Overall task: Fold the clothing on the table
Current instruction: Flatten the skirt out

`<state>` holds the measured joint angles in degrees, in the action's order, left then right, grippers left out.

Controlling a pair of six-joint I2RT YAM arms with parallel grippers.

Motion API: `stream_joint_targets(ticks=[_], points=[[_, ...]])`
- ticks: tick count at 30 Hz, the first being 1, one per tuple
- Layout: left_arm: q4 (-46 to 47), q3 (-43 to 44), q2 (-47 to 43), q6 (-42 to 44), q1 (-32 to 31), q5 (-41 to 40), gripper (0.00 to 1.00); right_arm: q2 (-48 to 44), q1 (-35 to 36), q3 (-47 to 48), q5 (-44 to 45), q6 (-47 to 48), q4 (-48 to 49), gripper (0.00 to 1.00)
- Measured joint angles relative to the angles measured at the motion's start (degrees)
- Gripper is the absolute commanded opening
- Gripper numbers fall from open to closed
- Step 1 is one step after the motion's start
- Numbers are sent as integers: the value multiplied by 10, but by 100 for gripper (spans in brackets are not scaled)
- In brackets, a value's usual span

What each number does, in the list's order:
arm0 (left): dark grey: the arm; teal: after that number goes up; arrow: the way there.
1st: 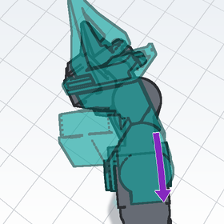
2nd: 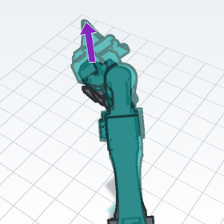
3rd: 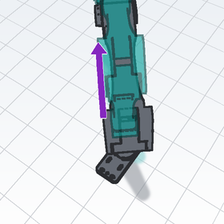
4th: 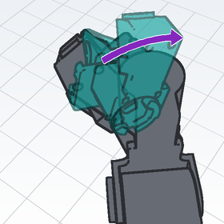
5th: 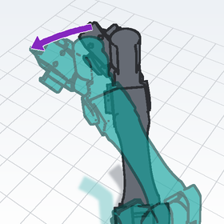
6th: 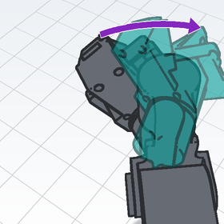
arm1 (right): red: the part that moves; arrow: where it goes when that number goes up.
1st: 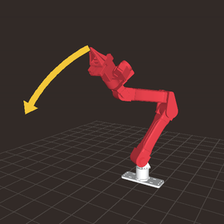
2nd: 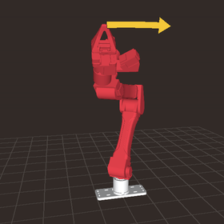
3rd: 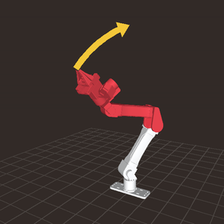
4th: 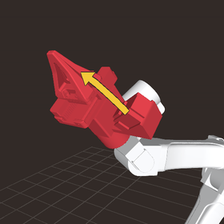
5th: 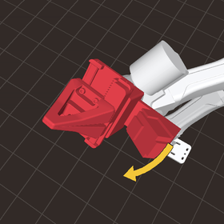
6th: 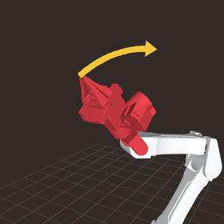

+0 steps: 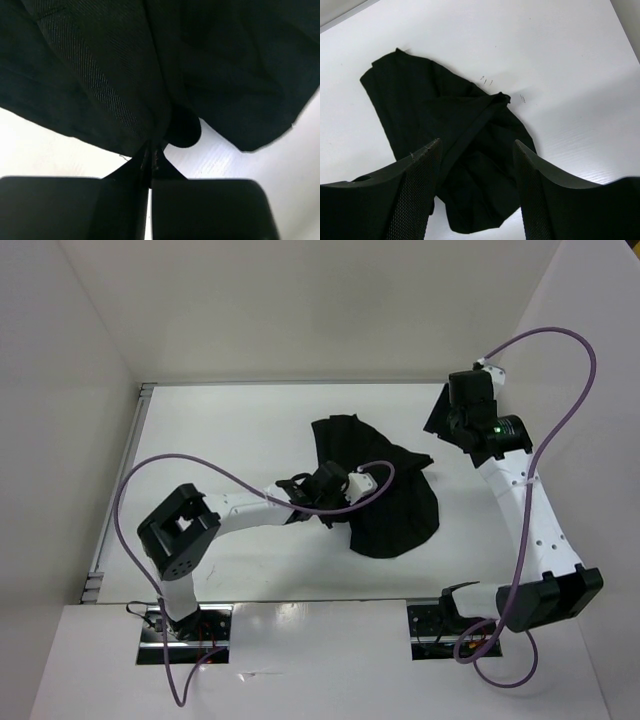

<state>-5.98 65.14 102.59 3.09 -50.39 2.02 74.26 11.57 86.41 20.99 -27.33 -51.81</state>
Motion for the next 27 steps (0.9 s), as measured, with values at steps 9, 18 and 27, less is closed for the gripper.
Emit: stream_joint_targets(ticks=[9,18,27], points=[[-92,82,-57,-2,-2,-32,0,-13,-17,-75,-22,2,21,66],[-194,84,-310,-49,-2,4,0,2,-41,-111,-65,2,47,67],[-225,28,-320,-82,-5,-34,0,60,-51,-161,-191,-1,111,64]])
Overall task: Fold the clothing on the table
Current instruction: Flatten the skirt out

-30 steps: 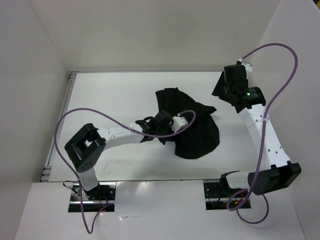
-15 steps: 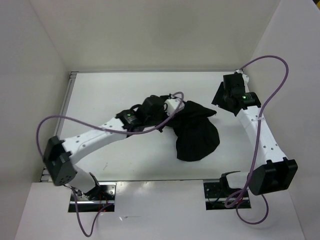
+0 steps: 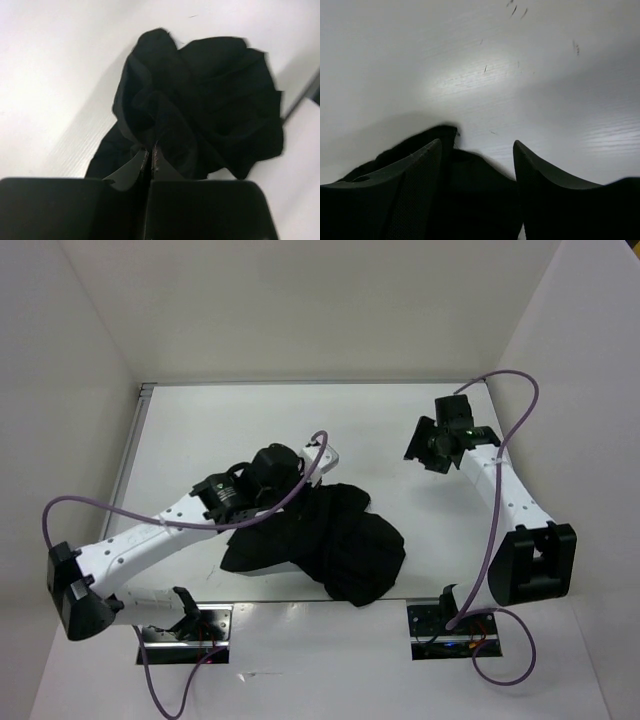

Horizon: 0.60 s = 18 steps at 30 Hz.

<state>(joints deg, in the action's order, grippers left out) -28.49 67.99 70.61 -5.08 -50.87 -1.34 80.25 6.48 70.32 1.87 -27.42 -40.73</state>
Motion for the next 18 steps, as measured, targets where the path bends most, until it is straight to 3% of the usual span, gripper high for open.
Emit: stream_joint_targets(ticks=[8,12,18], points=[[31,52,179,-34,67,-130,0,11,0,-41,-93,-1,18,64],[40,83,238,-42,126,-144,0,18,2,-68,-153,-1,47,55],[53,105,287,-43,175,-142,0,106,27,-87,-211,-21,96,53]])
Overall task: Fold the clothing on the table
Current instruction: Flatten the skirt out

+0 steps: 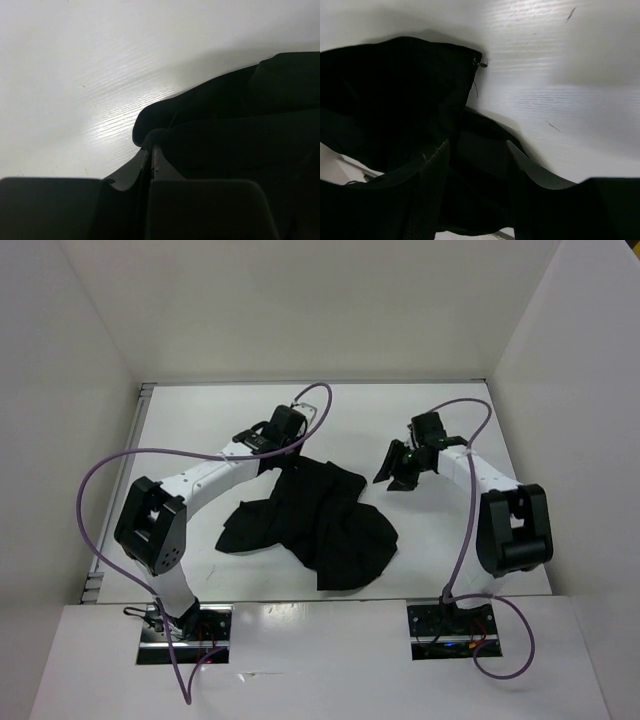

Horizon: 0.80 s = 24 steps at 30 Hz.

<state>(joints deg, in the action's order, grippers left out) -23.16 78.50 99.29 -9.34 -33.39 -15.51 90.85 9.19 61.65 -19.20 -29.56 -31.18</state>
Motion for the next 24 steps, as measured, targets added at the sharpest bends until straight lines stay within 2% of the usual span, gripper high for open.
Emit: stream_joint_targets(ticks=[9,13,24], points=[[5,0,10,0,7,19,0,98,28,-3,-44,-47,62,52],[5,-1,10,0,14,25,0,135,32,2,-46,-70,87,43],[9,-9,9,0,31,40,0,192,40,22,-51,-132,162,28]])
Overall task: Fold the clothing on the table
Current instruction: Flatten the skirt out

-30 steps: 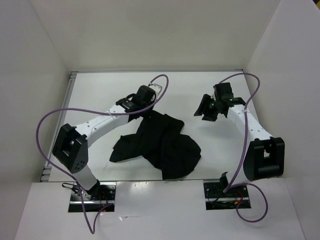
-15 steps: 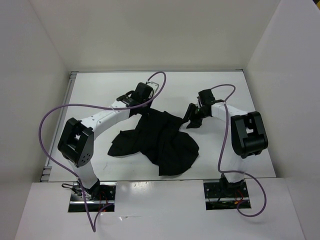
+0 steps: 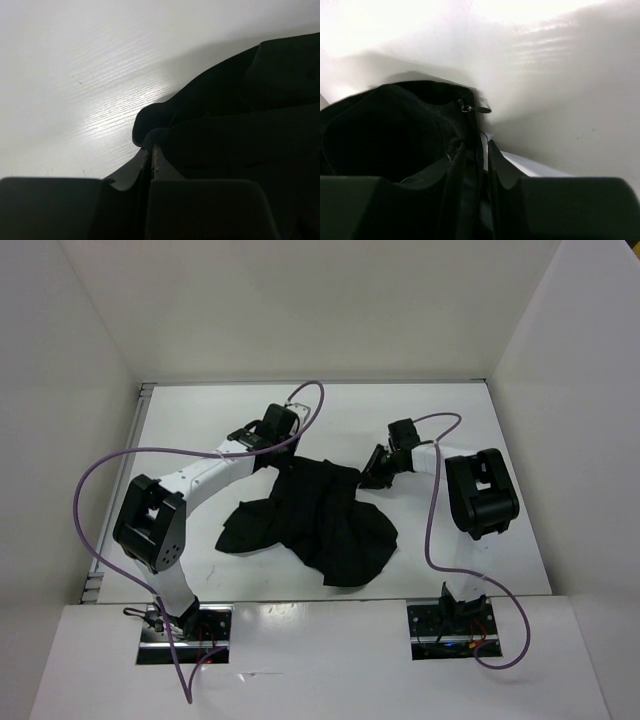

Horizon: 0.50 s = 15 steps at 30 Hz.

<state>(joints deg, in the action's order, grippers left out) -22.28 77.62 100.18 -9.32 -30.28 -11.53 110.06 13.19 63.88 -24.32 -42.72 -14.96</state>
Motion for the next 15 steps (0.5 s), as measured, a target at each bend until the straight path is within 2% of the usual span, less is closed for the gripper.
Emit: stream_joint_targets(ticks=[13,15], points=[[0,-15,-2,1,14,17,0,3,10,5,14,-13,42,31],[0,-15,-2,1,14,19,0,15,15,14,15,-12,54,23]])
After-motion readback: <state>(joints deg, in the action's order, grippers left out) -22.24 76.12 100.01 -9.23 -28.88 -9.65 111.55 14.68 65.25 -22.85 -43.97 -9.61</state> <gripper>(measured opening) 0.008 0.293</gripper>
